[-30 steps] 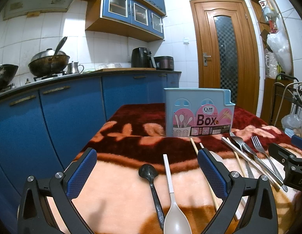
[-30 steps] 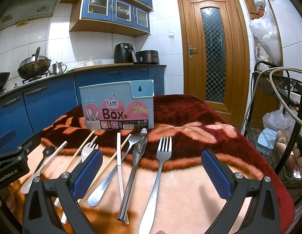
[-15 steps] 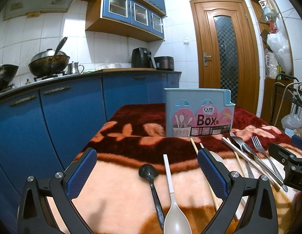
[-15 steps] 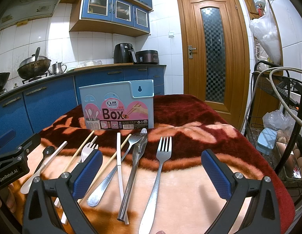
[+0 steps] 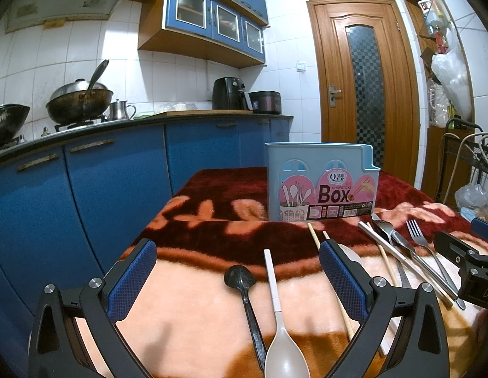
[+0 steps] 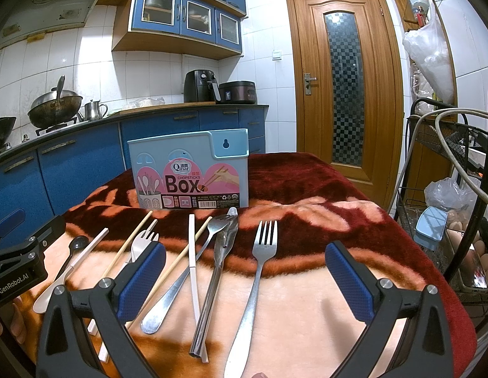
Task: Organize utensils
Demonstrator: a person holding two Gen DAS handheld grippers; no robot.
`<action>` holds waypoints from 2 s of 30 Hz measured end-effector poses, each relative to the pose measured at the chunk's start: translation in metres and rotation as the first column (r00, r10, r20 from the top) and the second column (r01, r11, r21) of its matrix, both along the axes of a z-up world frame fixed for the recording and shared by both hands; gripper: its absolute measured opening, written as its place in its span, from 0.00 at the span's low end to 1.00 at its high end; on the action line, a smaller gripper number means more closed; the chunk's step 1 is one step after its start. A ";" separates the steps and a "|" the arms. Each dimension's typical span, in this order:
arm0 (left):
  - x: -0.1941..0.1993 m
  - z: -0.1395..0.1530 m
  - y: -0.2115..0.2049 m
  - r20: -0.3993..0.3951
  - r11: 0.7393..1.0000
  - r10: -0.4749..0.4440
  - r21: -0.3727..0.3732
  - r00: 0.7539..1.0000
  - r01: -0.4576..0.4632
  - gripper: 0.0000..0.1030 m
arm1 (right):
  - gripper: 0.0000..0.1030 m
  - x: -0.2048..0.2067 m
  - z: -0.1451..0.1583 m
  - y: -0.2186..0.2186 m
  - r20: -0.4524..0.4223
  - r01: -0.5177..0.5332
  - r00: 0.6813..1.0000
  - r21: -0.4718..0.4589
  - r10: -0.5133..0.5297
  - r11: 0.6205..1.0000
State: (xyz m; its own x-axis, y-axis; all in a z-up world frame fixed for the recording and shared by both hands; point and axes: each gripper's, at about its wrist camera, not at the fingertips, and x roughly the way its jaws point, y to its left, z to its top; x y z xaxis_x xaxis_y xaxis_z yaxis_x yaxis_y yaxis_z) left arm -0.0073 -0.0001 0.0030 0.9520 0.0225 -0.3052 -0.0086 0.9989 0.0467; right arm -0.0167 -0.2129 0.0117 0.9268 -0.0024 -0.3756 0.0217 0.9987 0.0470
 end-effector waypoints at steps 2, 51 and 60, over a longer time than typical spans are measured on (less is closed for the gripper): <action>0.001 0.000 0.000 0.001 1.000 0.000 0.000 1.000 0.000 0.99 | 1.00 0.000 0.000 0.000 0.000 0.000 1.000 0.000 0.000 1.000; 0.078 0.029 0.046 -0.475 0.999 -0.043 -0.011 0.879 0.043 0.99 | 0.89 0.050 0.038 -0.022 -0.404 -0.158 0.905 -0.024 0.135 0.987; 0.099 0.007 0.039 -0.675 0.993 -0.116 -0.079 0.729 0.085 0.72 | 0.57 0.076 0.031 -0.020 -0.583 -0.206 0.796 -0.014 0.159 0.978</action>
